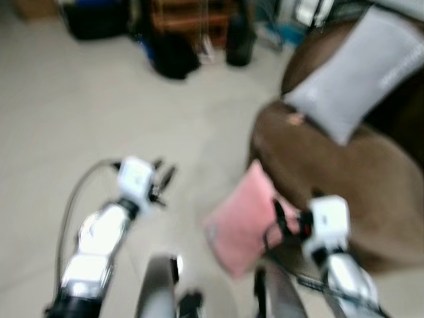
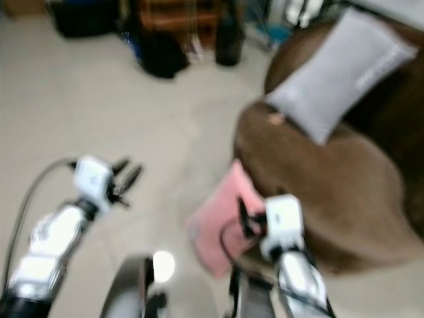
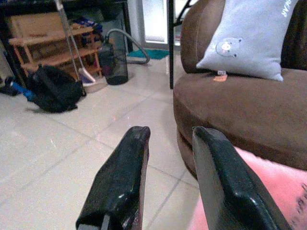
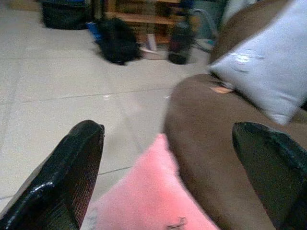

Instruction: Move the pillow to the sofa from floor

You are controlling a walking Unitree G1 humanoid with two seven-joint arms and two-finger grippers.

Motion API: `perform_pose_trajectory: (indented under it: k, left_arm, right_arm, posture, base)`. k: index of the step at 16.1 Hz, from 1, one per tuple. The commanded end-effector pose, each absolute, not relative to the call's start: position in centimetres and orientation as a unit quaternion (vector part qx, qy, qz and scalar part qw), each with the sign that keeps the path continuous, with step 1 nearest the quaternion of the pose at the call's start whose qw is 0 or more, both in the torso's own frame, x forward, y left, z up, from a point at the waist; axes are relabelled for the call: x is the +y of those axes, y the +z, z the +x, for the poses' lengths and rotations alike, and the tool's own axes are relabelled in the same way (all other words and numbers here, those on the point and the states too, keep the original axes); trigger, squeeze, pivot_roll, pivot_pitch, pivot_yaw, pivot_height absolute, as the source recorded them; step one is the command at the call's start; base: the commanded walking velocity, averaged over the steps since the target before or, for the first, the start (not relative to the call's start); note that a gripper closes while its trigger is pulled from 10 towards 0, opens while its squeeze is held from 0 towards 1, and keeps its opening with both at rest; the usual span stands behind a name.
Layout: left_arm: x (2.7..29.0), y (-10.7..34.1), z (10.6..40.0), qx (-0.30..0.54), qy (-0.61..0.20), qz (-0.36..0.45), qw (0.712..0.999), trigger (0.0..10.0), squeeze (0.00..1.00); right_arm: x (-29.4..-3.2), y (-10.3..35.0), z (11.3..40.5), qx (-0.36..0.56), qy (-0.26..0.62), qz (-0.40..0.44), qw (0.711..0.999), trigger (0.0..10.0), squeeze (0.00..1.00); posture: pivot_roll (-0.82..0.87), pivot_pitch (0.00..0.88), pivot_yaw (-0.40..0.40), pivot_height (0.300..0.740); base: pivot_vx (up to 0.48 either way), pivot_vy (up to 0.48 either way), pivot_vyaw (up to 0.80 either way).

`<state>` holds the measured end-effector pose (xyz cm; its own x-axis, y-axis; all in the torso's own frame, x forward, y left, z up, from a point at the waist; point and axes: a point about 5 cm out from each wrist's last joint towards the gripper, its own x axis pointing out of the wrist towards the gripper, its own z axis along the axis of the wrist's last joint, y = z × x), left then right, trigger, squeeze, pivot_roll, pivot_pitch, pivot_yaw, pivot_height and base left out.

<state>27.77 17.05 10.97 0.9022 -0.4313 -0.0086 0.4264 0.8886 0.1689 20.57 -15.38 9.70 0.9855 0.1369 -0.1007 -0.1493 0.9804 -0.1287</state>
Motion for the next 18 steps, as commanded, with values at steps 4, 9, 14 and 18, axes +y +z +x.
perform_pose_trajectory:
  k: [4,9,14,18]
  left_arm:
    - [15.4,11.2,27.8,-0.027,-0.249,0.07,0.966,10.0,0.0]
    - [15.2,10.6,27.5,-0.013,-0.259,0.068,0.963,10.0,0.0]
    - [14.8,10.6,27.3,-0.023,-0.298,0.092,0.95,10.0,0.0]
    - [15.0,10.4,27.1,-0.024,-0.309,0.102,0.945,10.0,0.0]
  right_arm:
    - [-16.7,9.2,20.2,0.062,0.052,-0.083,0.993,10.0,0.0]
    - [-16.6,9.0,20.0,0.066,0.052,-0.082,0.993,10.0,0.0]
    - [-16.2,8.4,20.4,0.077,0.061,-0.079,0.992,10.0,0.0]
    - [-15.9,7.3,22.4,0.091,0.084,-0.087,0.988,10.0,0.0]
  posture:
    - [-0.05,0.048,-0.004,0.58]
    - [-0.05,0.041,-0.002,0.58]
    - [-0.05,0.055,-0.002,0.55]
    - [-0.05,0.076,-0.011,0.51]
  base:
    - [0.385,0.0,0.0]
    - [0.283,0.0,0.0]
    - [0.0,0.0,0.0]
    - [0.0,0.0,0.0]
